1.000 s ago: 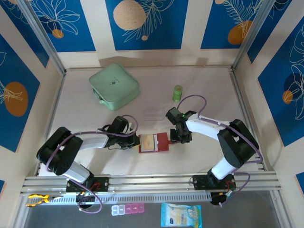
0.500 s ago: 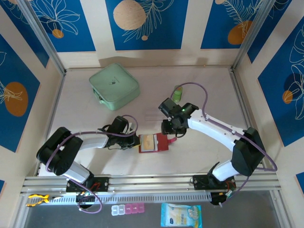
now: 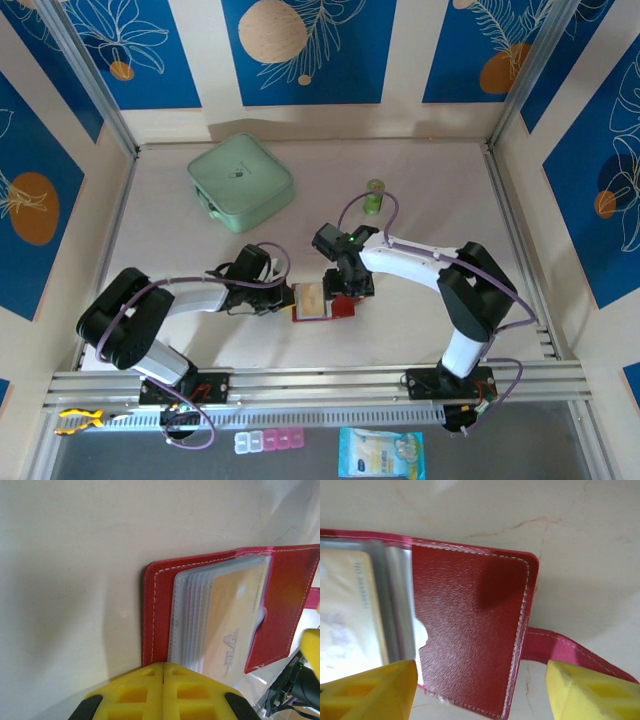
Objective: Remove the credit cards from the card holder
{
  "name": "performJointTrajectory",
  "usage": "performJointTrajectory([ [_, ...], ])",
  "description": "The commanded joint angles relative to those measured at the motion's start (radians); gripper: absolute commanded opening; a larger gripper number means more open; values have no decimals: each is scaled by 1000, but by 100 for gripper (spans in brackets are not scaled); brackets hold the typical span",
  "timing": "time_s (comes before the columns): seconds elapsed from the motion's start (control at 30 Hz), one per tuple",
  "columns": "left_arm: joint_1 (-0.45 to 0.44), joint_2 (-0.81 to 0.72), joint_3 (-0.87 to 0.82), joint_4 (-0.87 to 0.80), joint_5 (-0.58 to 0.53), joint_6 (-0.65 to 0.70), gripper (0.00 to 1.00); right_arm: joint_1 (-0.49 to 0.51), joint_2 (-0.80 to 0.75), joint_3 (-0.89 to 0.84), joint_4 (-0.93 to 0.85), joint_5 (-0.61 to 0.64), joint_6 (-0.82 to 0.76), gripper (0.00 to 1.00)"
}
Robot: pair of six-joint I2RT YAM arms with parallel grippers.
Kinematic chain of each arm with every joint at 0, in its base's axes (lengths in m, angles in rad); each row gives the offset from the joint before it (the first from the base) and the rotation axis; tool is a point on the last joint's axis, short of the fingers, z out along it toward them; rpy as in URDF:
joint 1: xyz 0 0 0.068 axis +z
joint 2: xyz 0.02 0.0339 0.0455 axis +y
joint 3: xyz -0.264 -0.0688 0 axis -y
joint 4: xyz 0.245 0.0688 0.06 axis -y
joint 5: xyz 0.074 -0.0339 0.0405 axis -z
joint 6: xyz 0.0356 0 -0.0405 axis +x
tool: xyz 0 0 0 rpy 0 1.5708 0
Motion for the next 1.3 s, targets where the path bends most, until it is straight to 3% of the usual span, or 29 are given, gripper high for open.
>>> performJointTrajectory([
  [0.0,-17,0,-33,-80,-15,-10,0,-8,30,-23,0,-5,19,70],
  [0.53,-17,-3,-38,-84,-18,-10,0,-28,121,-75,49,-2,-6,73],
  [0.93,-17,3,-30,-82,-16,-6,0,-33,29,1,-22,25,-35,73],
  [1.27,-17,9,-30,-79,-14,-4,0,-51,77,-21,5,22,-59,73],
])
